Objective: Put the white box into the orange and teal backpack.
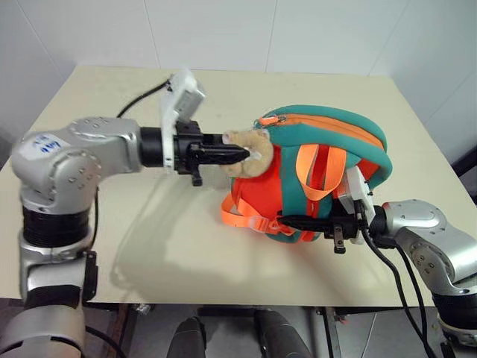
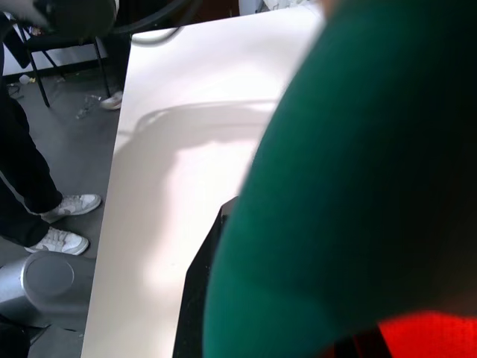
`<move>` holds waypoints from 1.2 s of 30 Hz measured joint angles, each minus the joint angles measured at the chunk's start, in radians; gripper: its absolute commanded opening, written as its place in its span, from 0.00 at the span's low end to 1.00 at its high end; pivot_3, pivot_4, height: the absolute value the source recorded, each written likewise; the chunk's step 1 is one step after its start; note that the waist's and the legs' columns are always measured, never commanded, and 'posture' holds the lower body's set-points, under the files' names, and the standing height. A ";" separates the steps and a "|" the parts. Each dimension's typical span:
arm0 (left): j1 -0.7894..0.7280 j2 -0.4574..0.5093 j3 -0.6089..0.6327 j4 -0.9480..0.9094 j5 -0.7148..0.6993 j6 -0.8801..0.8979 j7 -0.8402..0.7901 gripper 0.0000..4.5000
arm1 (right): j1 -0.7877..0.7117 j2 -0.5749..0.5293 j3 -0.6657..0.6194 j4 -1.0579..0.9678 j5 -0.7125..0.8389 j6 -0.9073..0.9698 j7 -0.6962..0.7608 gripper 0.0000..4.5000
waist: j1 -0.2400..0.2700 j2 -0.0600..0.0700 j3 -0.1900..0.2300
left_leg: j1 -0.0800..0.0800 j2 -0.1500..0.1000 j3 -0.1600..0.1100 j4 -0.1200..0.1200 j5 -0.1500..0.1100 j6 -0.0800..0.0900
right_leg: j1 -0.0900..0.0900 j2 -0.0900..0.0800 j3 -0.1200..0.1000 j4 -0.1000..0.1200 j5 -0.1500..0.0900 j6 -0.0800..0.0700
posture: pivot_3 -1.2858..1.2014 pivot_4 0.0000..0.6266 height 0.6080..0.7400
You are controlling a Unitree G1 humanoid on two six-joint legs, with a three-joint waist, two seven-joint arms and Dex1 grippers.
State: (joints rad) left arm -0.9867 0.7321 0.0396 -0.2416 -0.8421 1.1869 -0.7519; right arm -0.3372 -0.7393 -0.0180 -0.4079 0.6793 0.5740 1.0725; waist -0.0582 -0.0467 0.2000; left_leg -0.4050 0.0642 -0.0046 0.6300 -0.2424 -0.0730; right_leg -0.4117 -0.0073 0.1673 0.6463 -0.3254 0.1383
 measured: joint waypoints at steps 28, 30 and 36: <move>-0.044 0.241 -0.169 0.373 0.253 -0.274 -0.445 0.13 | 0.070 0.053 -0.088 -0.022 0.100 -0.095 0.008 0.00 | -0.002 0.001 0.001 | -0.001 0.001 0.001 -0.001 -0.001 0.000 | -0.002 0.000 0.000 0.000 -0.001 -0.002 | 0.52 0.24 1.00; -0.046 0.246 -0.214 0.425 0.303 -0.317 -0.490 0.13 | 0.070 0.053 -0.088 -0.022 0.100 -0.095 0.007 0.00 | -0.002 0.001 0.001 | 0.000 0.001 0.001 -0.001 0.000 0.000 | -0.002 0.001 0.000 0.001 -0.001 -0.002 | 0.52 0.24 1.00; -0.049 0.247 -0.341 0.496 0.457 -0.425 -0.570 0.13 | 0.075 0.053 -0.088 -0.022 0.098 -0.095 0.005 0.00 | -0.001 0.001 0.001 | -0.001 0.001 0.001 -0.001 -0.001 0.000 | -0.002 0.000 0.000 0.001 -0.001 -0.002 | 0.52 0.24 1.00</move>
State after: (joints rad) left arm -1.0354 0.9790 -0.3015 0.2540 -0.3851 0.7616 -1.3215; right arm -0.2625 -0.6865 -0.1060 -0.4299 0.7776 0.4791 1.0775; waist -0.0589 -0.0458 0.2006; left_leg -0.4057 0.0648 -0.0036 0.6293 -0.2429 -0.0734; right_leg -0.4132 -0.0069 0.1671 0.6473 -0.3269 0.1363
